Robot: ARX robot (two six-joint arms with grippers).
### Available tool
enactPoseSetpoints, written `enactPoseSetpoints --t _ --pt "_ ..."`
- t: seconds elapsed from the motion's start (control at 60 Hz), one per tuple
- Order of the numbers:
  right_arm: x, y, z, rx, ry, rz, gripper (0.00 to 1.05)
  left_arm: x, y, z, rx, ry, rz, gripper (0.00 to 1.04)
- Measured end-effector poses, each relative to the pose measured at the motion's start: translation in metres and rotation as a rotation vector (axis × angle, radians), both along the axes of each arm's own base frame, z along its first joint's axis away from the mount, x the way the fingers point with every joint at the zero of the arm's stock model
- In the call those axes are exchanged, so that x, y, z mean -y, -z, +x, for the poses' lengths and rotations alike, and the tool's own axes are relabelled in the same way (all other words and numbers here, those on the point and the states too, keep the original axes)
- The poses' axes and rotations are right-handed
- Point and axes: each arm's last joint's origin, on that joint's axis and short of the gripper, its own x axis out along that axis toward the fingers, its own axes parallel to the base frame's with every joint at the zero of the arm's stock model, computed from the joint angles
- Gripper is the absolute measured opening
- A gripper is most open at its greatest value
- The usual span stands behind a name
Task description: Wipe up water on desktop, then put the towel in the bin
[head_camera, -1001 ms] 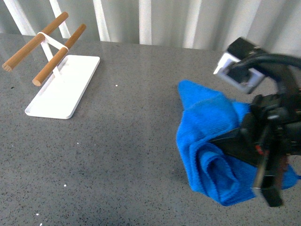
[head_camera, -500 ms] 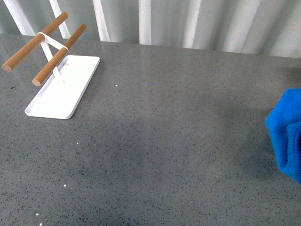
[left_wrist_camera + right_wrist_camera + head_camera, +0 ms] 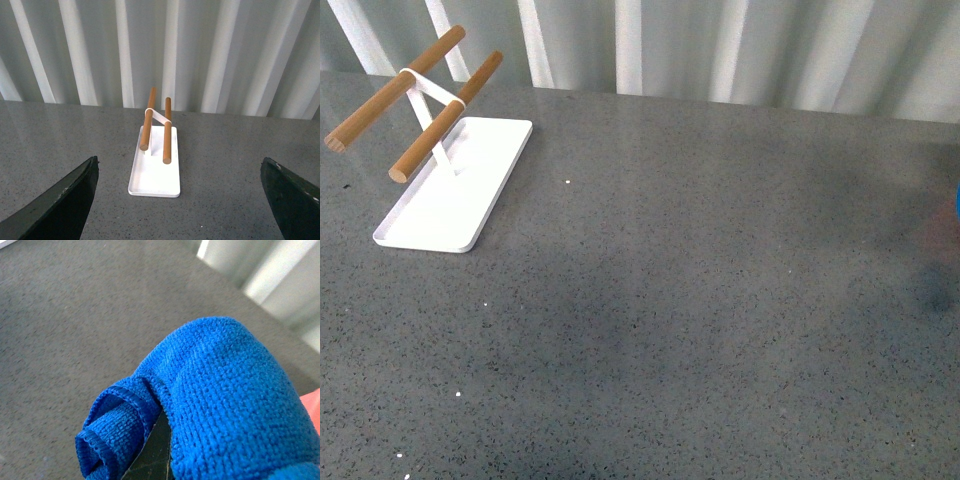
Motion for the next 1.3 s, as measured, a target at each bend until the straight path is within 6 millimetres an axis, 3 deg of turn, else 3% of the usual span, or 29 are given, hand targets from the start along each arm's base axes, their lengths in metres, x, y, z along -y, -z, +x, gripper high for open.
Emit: enactPoseSetpoints --t 0.117,0.234,0.334,0.434,0.684,0.967,1.301 --pt "0.016 -0.027 0.005 0.060 0.046 -0.011 0.05 0.000 0.000 0.000 0.000 0.000 0.000 0.98" --pt "0.055 -0.064 0.001 0.142 0.150 -0.026 0.05 0.000 0.000 0.000 0.000 0.000 0.000 0.98" --pt "0.084 -0.078 -0.007 0.172 0.228 -0.035 0.05 0.000 0.000 0.000 0.000 0.000 0.000 0.98" --pt "0.106 -0.080 -0.015 0.171 0.284 -0.034 0.05 0.000 0.000 0.000 0.000 0.000 0.000 0.98" --pt "0.140 -0.052 -0.018 0.090 0.356 -0.012 0.05 0.000 0.000 0.000 0.000 0.000 0.000 0.98" --pt "0.151 -0.015 -0.004 0.001 0.362 0.013 0.05 0.000 0.000 0.000 0.000 0.000 0.000 0.98" --pt "0.171 0.035 0.005 -0.140 0.434 -0.120 0.05 0.000 0.000 0.000 0.000 0.000 0.000 0.98"
